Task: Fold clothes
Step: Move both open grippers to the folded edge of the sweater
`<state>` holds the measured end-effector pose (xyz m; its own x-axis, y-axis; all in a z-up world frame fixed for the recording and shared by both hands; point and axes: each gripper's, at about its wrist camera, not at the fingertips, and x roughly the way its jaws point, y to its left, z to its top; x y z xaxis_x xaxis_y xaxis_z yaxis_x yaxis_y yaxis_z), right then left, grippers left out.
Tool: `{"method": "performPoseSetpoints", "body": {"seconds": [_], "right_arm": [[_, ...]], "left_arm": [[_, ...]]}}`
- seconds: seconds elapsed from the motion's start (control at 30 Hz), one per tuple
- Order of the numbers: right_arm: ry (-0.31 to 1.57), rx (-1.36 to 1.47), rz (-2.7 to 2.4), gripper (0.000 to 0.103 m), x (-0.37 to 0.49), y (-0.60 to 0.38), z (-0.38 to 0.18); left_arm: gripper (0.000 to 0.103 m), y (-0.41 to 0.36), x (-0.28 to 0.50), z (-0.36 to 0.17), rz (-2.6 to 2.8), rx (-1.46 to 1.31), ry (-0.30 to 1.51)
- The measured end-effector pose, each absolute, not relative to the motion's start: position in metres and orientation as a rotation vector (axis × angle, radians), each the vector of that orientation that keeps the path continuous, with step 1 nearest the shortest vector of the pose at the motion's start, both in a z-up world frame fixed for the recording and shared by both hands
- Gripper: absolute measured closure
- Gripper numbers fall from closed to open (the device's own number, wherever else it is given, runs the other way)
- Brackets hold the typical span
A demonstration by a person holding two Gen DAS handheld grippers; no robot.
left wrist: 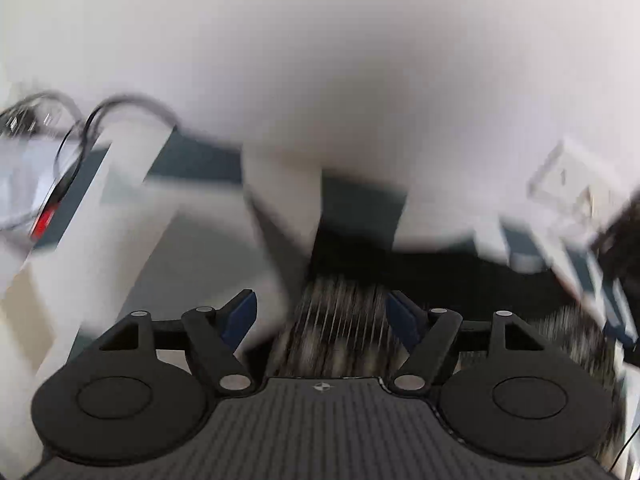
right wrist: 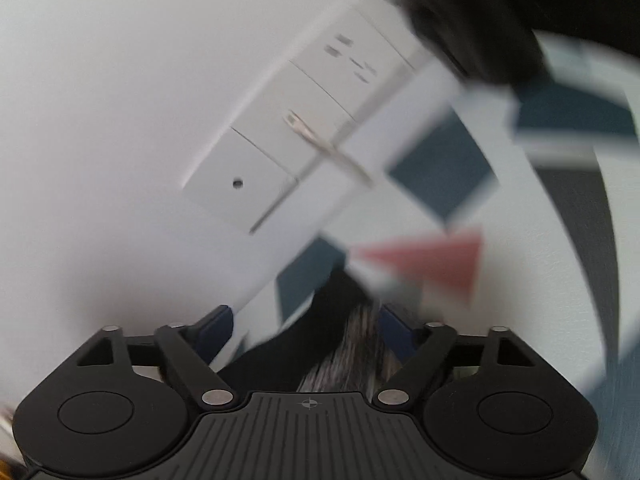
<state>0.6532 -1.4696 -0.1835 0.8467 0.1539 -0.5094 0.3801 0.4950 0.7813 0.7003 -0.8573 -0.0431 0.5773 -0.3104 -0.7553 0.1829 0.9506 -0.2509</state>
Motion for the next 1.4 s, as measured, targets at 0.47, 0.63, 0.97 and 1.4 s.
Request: {"method": "performPoseSetpoints", "body": {"seconds": [0.47,0.63,0.97,1.4], "right_arm": [[0.650,0.834,-0.476,0.008,0.520,-1.429,-0.204],[0.626,0.838,-0.454,0.055,0.524,-1.420,-0.216],[0.655,0.837,-0.408,0.086,0.499,-1.412,-0.204],[0.694,0.707,-0.600,0.001,0.472,-1.389,-0.193]], "left_arm": [[0.020,-0.800,0.605,-0.074,-0.261,-0.346,1.061],[0.081,-0.807,0.613,-0.077,-0.362,-0.300,1.062],[0.088,-0.787,0.597,-0.070,-0.351,-0.292,1.087],[0.035,-0.794,0.594,-0.071,-0.430,-0.234,1.060]]}}
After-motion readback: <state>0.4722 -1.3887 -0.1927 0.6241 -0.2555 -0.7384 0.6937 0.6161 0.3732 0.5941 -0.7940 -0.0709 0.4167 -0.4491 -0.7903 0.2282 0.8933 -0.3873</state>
